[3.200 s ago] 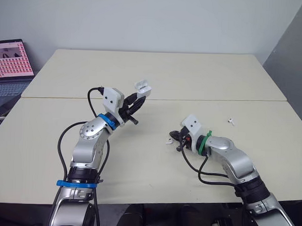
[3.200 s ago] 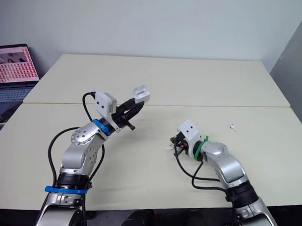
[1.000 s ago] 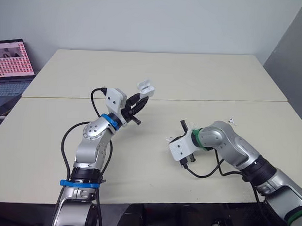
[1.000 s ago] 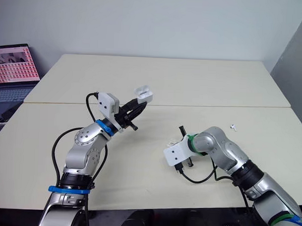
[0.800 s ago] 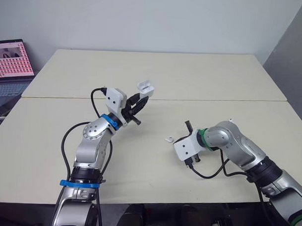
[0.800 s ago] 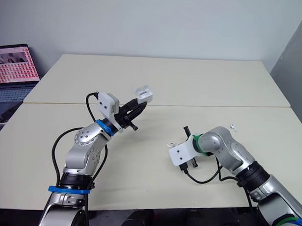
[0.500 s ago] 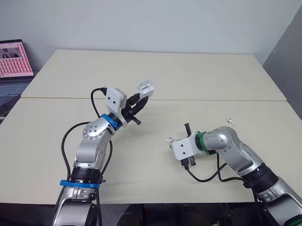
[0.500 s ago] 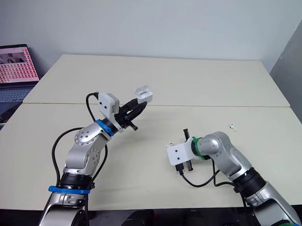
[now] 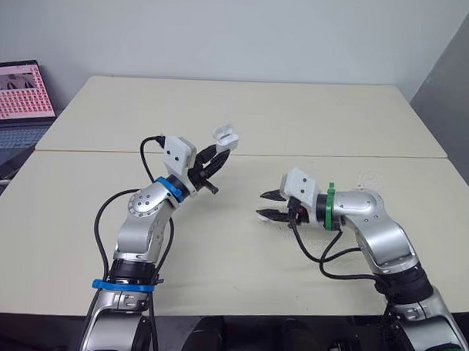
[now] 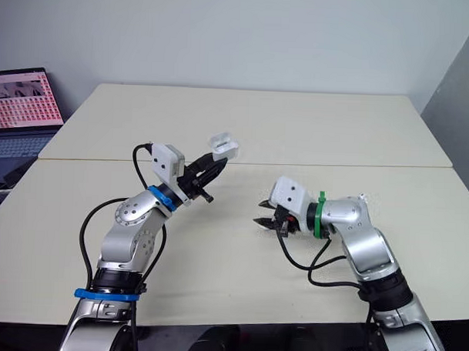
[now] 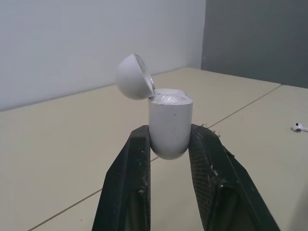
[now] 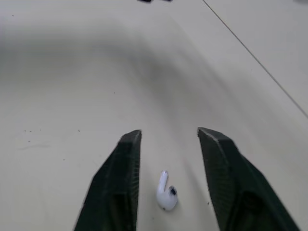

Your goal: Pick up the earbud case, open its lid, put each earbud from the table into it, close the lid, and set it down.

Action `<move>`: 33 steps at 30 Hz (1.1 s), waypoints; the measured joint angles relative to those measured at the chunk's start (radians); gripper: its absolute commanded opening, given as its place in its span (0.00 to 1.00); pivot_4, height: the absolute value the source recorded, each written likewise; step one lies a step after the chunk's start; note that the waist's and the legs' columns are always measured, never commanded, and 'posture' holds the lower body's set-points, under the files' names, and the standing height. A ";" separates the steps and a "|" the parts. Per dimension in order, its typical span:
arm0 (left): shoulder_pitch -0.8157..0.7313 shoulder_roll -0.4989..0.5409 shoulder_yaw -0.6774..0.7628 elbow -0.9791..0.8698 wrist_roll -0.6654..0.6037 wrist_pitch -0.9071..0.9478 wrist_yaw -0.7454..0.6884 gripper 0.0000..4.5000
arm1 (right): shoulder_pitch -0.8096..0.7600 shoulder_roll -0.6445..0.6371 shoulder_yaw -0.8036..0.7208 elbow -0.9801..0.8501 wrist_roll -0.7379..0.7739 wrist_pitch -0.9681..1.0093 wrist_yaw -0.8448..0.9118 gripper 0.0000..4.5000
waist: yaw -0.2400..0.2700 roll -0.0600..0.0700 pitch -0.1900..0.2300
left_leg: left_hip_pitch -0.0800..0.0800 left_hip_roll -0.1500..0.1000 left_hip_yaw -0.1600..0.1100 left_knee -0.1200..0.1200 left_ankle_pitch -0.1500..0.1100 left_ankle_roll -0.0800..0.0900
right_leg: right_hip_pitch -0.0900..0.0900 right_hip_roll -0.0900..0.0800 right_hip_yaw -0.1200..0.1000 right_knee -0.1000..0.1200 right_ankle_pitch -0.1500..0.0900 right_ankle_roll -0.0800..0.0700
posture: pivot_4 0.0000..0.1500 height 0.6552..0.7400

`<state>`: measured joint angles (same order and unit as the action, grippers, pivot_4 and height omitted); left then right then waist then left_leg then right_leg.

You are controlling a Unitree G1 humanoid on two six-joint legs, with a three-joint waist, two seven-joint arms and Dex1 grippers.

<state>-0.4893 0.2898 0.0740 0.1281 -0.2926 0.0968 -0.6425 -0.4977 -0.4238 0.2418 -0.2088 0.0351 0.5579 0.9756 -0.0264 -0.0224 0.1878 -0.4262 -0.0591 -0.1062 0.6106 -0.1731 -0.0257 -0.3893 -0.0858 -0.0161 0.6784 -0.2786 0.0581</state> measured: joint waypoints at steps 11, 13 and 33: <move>-0.003 0.000 0.000 0.001 0.000 0.000 -0.002 0.17 | 0.050 0.043 0.039 0.104 -0.008 -0.056 -0.112 0.82 | -0.001 0.000 0.000 | 0.000 0.000 0.000 0.000 0.000 0.000 | 0.000 0.000 0.000 0.000 0.000 0.000 | 1.00 1.00; -0.003 0.000 0.000 0.001 0.000 0.000 -0.003 0.17 | 0.064 0.044 0.054 0.136 -0.013 -0.078 -0.123 0.82 | -0.001 0.000 0.000 | 0.000 0.000 0.000 0.000 0.000 0.000 | 0.000 0.000 0.000 0.000 0.000 0.000 | 1.00 1.00; -0.004 0.000 -0.001 0.001 0.000 0.001 -0.003 0.17 | 0.097 0.059 0.054 0.210 -0.011 -0.175 -0.195 0.06 | -0.001 0.000 0.000 | 0.000 0.000 0.000 0.000 0.000 0.000 | 0.000 0.000 0.000 0.000 0.000 0.000 | 1.00 1.00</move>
<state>-0.4938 0.2902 0.0725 0.1293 -0.2921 0.0975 -0.6451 -0.4007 -0.3648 0.2955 0.0014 0.0241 0.3831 0.7810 -0.0271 -0.0224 0.1878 -0.4260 -0.0592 -0.1057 0.6106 -0.1731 -0.0257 -0.3888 -0.0855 -0.0162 0.6785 -0.2786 0.0581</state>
